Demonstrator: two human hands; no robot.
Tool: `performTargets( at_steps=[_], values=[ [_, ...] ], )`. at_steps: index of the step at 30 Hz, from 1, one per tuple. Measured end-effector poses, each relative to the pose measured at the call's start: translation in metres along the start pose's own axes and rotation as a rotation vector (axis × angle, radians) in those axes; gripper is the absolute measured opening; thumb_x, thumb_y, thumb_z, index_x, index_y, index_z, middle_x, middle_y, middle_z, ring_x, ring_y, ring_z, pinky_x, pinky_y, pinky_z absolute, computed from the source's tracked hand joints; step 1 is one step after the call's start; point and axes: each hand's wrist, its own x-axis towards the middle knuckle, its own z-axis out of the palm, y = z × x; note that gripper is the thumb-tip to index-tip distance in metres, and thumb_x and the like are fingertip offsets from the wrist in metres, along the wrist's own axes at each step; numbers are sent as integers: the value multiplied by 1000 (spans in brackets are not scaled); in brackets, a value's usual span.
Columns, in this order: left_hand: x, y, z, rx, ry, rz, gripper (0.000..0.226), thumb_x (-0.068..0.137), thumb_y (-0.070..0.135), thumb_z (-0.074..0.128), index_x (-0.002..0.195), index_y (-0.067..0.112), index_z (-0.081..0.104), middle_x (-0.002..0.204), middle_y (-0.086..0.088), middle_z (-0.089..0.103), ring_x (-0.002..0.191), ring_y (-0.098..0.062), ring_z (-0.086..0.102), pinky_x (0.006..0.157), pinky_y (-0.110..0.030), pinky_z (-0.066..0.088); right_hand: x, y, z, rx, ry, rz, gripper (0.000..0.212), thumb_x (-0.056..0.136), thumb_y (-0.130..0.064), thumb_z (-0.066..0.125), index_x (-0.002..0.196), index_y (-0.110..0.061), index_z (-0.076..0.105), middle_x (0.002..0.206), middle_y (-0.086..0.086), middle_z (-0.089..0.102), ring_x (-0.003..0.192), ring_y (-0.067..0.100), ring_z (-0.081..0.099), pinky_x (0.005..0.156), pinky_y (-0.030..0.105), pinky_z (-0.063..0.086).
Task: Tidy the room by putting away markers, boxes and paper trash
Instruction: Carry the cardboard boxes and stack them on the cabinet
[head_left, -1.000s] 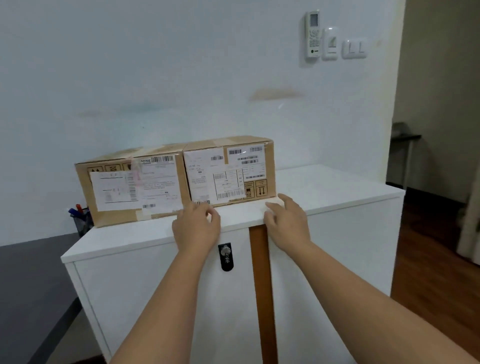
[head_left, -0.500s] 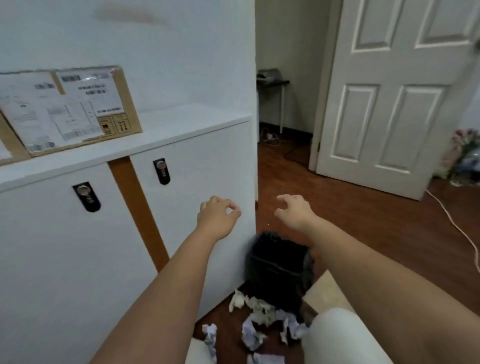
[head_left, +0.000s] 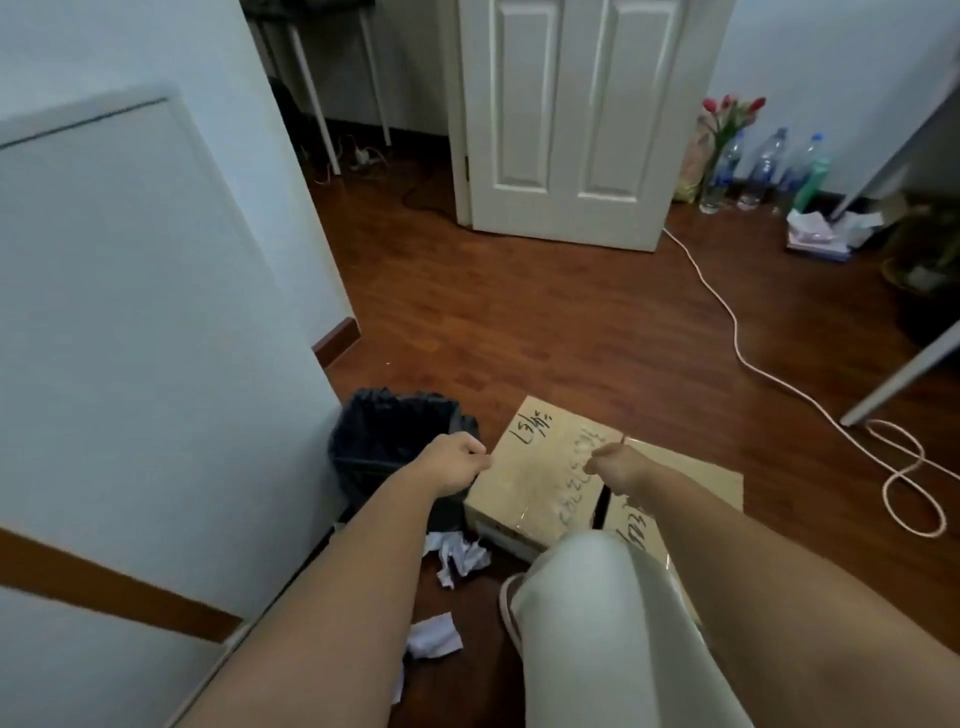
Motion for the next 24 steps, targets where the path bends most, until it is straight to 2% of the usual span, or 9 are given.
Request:
performTargets(
  at_steps=[2, 4, 6, 9, 12, 15, 19, 21, 24],
  values=[
    [26, -2, 14, 44, -30, -15, 17, 97, 39, 53, 97, 23, 59, 87, 5, 47, 72, -8, 47, 80, -31, 39, 16, 17, 8, -13, -33, 28, 23, 91, -20, 54, 106, -5, 63, 103, 12, 58, 68, 15, 49, 66, 27, 40],
    [49, -5, 26, 62, -40, -50, 28, 96, 41, 54, 114, 20, 61, 108, 0, 55, 95, -16, 58, 85, -31, 41, 32, 33, 16, 5, -60, 55, 33, 92, -21, 53, 116, 0, 60, 116, 19, 59, 86, 27, 58, 78, 35, 46],
    [73, -12, 40, 87, -53, -81, 44, 95, 43, 55, 131, 18, 55, 135, -2, 52, 121, -23, 52, 95, -32, 41, 48, 49, 25, 29, -86, 100, 42, 92, -21, 53, 124, 6, 56, 128, 24, 57, 106, 37, 59, 86, 41, 49],
    [103, -28, 63, 94, -97, -125, 51, 94, 43, 54, 138, 17, 48, 146, -6, 44, 127, -25, 47, 93, -30, 39, 70, 67, 44, 117, -114, 158, 43, 90, -18, 53, 124, 8, 54, 119, 29, 59, 83, 30, 57, 67, 32, 41],
    [127, -47, 81, 54, -131, -174, 55, 94, 40, 55, 143, 16, 42, 149, -8, 40, 130, -26, 45, 89, -27, 35, 89, 82, 66, 238, -140, 250, 31, 87, -13, 51, 112, 3, 60, 87, 16, 52, 74, 24, 44, 58, 29, 32],
    [150, -65, 93, 61, -150, -203, 61, 93, 36, 56, 147, 13, 37, 154, -11, 35, 136, -28, 40, 94, -27, 33, 105, 98, 89, 296, -148, 314, 7, 85, -8, 52, 83, -7, 59, 76, 8, 45, 68, 20, 44, 60, 30, 33],
    [178, -83, 105, -18, -130, -230, 64, 93, 31, 58, 149, 9, 33, 155, -13, 30, 138, -28, 35, 98, -24, 31, 117, 112, 115, 484, -79, 380, 17, 84, -5, 56, 71, -15, 58, 69, 3, 56, 64, 17, 52, 57, 27, 39],
    [187, -88, 111, -56, -131, -238, 70, 94, 31, 58, 152, 9, 26, 159, -13, 20, 143, -28, 27, 115, -34, 28, 119, 115, 126, 601, -82, 425, 15, 85, -4, 55, 77, -16, 61, 78, 7, 64, 70, 22, 59, 60, 26, 45],
    [203, -96, 118, -92, -149, -259, 69, 93, 32, 59, 152, 13, 27, 158, -14, 20, 141, -30, 31, 115, -44, 31, 123, 121, 140, 774, -121, 505, 19, 84, 2, 51, 87, -9, 66, 68, 3, 73, 58, 15, 69, 48, 18, 49]
  ],
)
